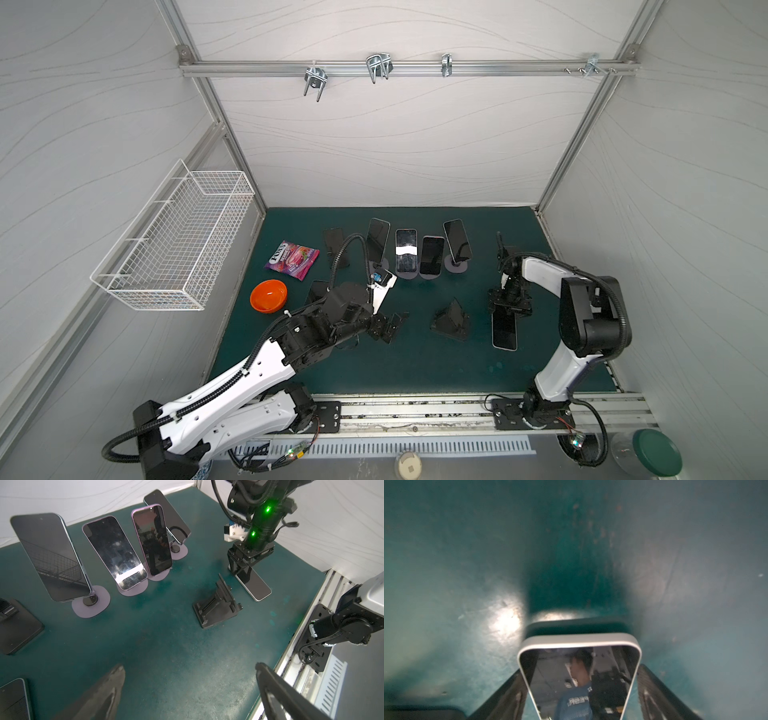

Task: Remove the phone from the phone stand
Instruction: 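Lower the held phone flat onto the mat with the right gripper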

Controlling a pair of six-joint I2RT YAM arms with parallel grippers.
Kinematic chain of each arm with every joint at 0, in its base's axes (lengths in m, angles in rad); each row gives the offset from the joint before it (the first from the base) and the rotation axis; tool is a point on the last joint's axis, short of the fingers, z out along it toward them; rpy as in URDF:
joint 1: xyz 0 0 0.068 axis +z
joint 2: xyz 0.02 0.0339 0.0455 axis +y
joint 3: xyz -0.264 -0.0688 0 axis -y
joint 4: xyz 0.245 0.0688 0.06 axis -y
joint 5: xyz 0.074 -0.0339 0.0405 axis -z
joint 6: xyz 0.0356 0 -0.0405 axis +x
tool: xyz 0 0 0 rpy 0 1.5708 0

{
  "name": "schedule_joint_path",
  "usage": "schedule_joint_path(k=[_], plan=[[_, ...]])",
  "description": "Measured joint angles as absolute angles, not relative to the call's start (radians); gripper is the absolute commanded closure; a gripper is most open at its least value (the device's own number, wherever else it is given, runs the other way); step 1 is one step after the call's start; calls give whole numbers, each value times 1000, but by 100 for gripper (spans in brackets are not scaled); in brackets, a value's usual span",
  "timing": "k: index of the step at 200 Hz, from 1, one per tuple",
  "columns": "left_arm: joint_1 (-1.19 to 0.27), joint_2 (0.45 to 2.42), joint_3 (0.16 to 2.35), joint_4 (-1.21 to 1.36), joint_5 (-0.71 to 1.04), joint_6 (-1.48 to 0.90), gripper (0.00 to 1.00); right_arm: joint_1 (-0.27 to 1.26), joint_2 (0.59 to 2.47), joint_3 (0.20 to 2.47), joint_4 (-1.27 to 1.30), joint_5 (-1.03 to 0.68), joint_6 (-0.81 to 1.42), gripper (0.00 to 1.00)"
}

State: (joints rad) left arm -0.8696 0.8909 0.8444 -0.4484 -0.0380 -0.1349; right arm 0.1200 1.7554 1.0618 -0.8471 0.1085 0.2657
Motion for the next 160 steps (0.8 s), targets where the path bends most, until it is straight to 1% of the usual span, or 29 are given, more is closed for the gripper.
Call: schedule_joint_path(k=[22,39,77,116,160], plan=[[-870,933,876,-472,-38,-131,1,114,1751,1057,-846,107,272,12],[-870,940,887,-470,-41,-133,1,112,1751,1057,-847,107,274,7],[-870,938,888,-469,-43,-158,1,108,1744,1056,-843,103,292,1],[-870,947,892,-471,-43,-162,1,108,1726,1049,-814,85,308,1],[-870,1012,936,-461,-37,-152,1,109,1675,1054,-812,43,311,1]])
